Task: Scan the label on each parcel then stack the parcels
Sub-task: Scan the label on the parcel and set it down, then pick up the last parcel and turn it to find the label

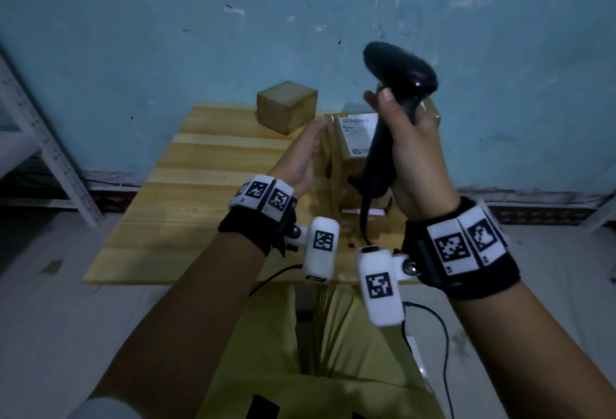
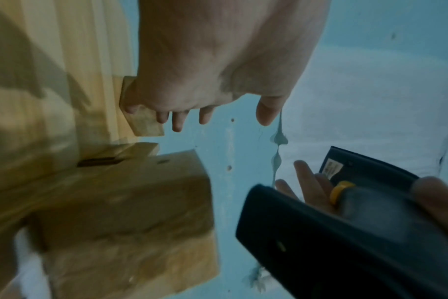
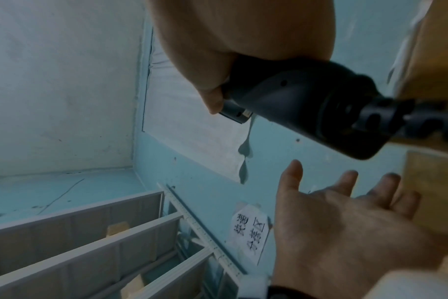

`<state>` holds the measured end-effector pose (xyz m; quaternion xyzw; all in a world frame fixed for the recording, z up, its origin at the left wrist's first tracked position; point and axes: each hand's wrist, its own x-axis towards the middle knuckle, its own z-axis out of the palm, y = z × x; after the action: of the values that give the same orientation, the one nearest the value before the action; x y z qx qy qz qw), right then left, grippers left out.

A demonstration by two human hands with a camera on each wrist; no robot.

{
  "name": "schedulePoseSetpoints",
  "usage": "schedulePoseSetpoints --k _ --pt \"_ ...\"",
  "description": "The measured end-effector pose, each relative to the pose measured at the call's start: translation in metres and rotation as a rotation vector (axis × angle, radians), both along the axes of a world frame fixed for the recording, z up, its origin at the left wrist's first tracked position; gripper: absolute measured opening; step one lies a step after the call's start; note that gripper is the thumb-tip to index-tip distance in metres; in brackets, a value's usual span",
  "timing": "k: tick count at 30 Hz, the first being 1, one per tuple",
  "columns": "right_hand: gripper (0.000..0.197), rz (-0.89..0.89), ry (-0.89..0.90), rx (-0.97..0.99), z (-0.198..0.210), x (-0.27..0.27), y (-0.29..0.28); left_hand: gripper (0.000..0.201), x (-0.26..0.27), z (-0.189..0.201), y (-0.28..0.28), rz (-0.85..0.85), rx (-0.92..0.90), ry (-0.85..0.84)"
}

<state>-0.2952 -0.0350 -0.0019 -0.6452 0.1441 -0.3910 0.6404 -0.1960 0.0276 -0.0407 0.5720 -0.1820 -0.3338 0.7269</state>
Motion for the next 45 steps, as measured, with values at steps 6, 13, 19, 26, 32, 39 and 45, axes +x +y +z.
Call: schedulePoseSetpoints --k 6,13,19,26,32,39,45 --pt "0.023 0.16 0.1 0.003 0.006 0.056 0.039 0.035 0.047 -0.007 0.036 0.216 -0.08 -0.011" --pt "0.029 0.233 0.346 0.19 -0.025 0.123 0.054 0.051 0.093 -0.035 0.078 0.348 0.099 0.083" --pt "0.048 0.167 0.576 0.284 -0.075 0.157 0.049 0.051 0.124 -0.071 0.095 0.38 0.205 0.101" --pt "0.057 0.076 0.743 0.16 -0.094 0.18 0.026 0.018 0.171 -0.093 0.09 0.339 0.464 -0.01" --pt "0.059 0.067 0.777 0.145 -0.098 0.19 0.014 0.037 0.203 -0.09 0.071 0.296 0.368 -0.035" --pt "0.055 0.012 0.758 0.206 -0.115 0.203 0.005 0.076 0.235 -0.102 0.031 0.21 0.42 -0.308" --pt "0.036 0.031 0.715 0.332 -0.131 0.213 -0.003 0.111 0.263 -0.104 -0.007 0.261 0.48 -0.503"
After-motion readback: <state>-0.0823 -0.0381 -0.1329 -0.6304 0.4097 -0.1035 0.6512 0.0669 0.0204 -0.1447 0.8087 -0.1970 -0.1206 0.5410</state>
